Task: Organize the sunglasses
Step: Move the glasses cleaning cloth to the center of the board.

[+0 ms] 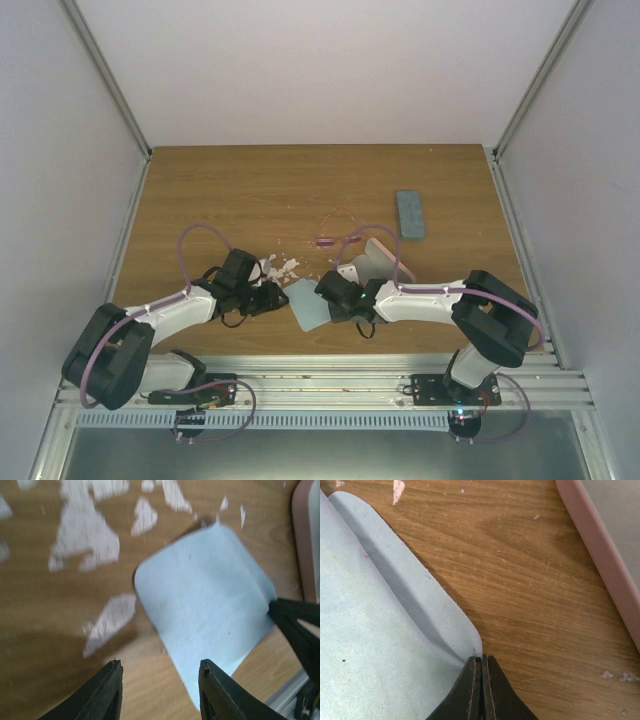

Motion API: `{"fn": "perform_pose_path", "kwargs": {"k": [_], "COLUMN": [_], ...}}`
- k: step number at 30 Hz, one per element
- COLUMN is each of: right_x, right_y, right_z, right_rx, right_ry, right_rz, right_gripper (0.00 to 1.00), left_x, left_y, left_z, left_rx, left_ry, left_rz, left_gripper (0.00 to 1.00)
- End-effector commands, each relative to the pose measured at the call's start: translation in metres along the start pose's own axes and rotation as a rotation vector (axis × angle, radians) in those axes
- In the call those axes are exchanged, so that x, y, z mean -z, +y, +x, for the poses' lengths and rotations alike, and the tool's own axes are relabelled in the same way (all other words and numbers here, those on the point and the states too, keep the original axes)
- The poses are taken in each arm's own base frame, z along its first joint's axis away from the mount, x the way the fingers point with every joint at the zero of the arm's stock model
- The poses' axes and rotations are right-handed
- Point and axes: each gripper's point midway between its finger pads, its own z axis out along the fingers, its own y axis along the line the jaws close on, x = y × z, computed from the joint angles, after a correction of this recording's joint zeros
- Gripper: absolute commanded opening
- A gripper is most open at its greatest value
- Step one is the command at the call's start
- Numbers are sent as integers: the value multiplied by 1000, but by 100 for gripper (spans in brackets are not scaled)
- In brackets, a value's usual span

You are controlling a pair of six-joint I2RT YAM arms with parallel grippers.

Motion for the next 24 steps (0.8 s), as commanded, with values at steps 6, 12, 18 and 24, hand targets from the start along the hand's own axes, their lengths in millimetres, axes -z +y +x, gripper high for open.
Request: {"fn": "perform_pose_path", "kwargs": {"k": [6,12,18,24], "right_x": [6,10,9,7], "right_y": [-3,13,15,14], "right_z": [12,9,12,17], "right_rx": [-12,-33,-48,-54], "right_ry": [22,27,37,45], "right_rz": [-24,-108,-125,-132], "right_gripper": [1,0,1,0], "left_x": [0,-8,-11,-29], "left_y": [-12,-25,-26,-44], "left_z": [5,45,81,88], "left_rx": [36,78,167,169], "left_ry": [-43,61,70,87], "left_rz": [32,9,-41,-46], "left_gripper": [39,36,36,36]}}
